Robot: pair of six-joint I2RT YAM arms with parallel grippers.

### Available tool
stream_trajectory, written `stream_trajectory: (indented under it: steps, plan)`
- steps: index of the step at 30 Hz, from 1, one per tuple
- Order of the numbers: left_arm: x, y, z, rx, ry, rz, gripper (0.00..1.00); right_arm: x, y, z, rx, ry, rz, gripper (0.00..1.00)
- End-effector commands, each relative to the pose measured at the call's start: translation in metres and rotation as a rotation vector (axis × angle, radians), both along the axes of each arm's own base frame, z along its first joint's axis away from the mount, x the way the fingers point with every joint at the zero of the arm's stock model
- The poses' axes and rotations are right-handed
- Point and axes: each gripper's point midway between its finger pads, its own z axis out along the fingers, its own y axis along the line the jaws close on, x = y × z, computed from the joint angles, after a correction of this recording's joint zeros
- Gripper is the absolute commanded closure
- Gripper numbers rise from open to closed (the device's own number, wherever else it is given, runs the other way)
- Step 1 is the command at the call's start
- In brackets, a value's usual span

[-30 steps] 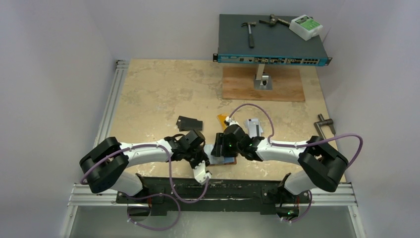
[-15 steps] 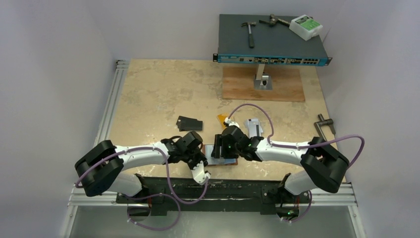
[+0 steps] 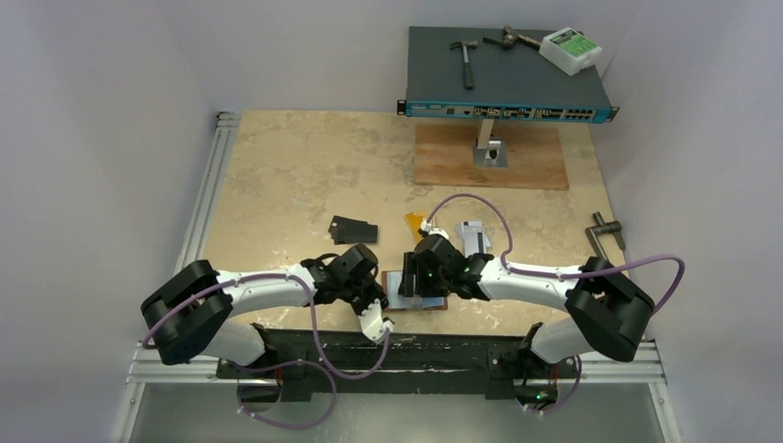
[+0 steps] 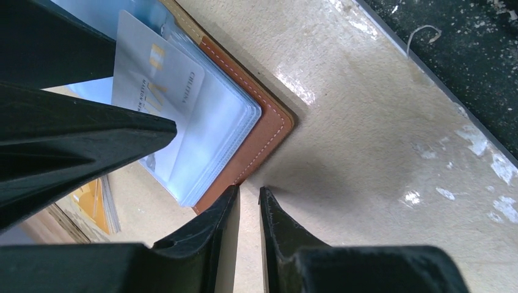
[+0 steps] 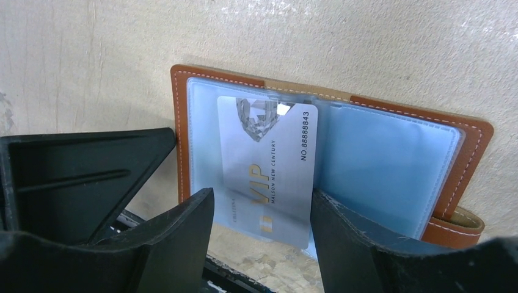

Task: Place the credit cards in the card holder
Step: Insert the credit card into the card holder.

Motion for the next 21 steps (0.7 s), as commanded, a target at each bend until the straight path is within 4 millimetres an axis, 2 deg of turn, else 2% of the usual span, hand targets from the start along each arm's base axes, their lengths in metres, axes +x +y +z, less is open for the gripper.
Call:
stream_trajectory:
  steps: [1,6,14,21]
  plan:
    - [-0.005,-0.012,-0.002,-0.049,0.013,-0.051,0.83,-0.001,0.001,0.005,-0.028,-0.004,0.013,0.42]
    - [-0.010,-0.018,-0.005,-0.089,0.022,-0.080,0.85,-0.005,0.012,0.006,-0.003,-0.016,0.069,0.42]
    - [-0.006,-0.024,-0.002,-0.140,0.010,-0.058,0.86,-0.015,0.021,-0.006,-0.028,-0.003,0.150,0.40]
    - [-0.008,-0.021,-0.005,-0.132,0.016,-0.052,0.86,-0.014,0.034,0.003,-0.018,-0.032,0.193,0.40]
